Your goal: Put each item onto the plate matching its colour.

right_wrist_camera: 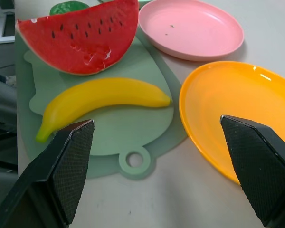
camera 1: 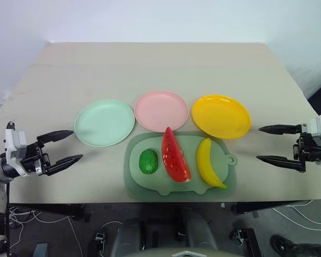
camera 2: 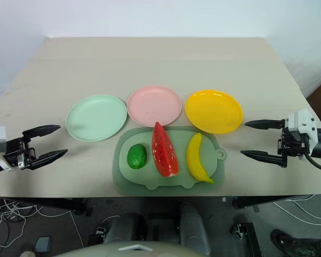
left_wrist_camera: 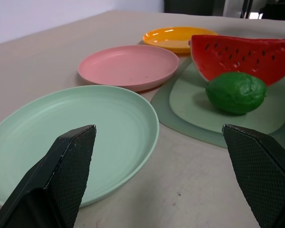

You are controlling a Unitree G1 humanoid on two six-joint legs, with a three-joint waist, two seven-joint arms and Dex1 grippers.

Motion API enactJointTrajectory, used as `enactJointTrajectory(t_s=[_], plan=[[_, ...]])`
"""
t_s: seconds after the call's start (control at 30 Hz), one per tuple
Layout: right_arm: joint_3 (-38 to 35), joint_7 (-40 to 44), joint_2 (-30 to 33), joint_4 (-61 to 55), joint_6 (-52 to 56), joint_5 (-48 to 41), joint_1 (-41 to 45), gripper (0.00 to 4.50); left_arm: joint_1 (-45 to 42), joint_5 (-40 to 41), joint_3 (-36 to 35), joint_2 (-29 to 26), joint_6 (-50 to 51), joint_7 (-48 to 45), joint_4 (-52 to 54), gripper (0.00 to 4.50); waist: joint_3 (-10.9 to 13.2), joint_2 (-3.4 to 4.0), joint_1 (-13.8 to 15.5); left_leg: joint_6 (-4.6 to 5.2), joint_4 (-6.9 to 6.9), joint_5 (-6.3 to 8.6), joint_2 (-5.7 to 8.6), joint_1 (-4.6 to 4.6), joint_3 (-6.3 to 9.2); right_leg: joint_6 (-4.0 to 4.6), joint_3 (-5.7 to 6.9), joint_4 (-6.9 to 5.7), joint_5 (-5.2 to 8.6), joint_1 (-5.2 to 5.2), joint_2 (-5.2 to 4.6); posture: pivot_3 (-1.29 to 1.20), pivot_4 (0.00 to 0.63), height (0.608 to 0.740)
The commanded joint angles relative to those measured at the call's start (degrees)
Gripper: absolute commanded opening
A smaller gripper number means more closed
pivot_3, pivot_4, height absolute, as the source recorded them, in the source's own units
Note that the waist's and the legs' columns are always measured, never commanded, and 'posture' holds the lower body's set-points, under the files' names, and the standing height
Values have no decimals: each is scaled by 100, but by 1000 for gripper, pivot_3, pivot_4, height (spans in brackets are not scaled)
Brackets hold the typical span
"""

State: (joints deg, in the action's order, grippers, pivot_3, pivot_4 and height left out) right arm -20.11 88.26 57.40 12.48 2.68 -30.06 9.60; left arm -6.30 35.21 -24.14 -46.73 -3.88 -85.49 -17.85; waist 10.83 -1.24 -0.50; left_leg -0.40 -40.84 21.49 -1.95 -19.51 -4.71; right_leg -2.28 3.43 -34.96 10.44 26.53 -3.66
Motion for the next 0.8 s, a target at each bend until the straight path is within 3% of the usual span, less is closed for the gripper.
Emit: enactJointTrajectory(t_s=[0.03,0.63,0.8], plan=[[-338,80,129,-103,-96,-121,-111,4500,-9,-18,-65,-82,-44,-38,81,4471,0,0,-1,0,0,0,0,0,0,0,0,0,0,0,0,0,150,736],[-569,89,132,-307,71,-170,-588,4500,16,-167,-11,-116,-173,-220,-107,4471,0,1,-4,0,0,0,-1,1,0,1,-1,0,0,0,1,0,150,736],[-623,-185,27,-862,335,-273,-821,4500,113,-230,28,-55,-355,-372,-297,4471,0,1,-1,0,0,0,-1,1,0,13,-1,-2,7,2,1,0,150,736]])
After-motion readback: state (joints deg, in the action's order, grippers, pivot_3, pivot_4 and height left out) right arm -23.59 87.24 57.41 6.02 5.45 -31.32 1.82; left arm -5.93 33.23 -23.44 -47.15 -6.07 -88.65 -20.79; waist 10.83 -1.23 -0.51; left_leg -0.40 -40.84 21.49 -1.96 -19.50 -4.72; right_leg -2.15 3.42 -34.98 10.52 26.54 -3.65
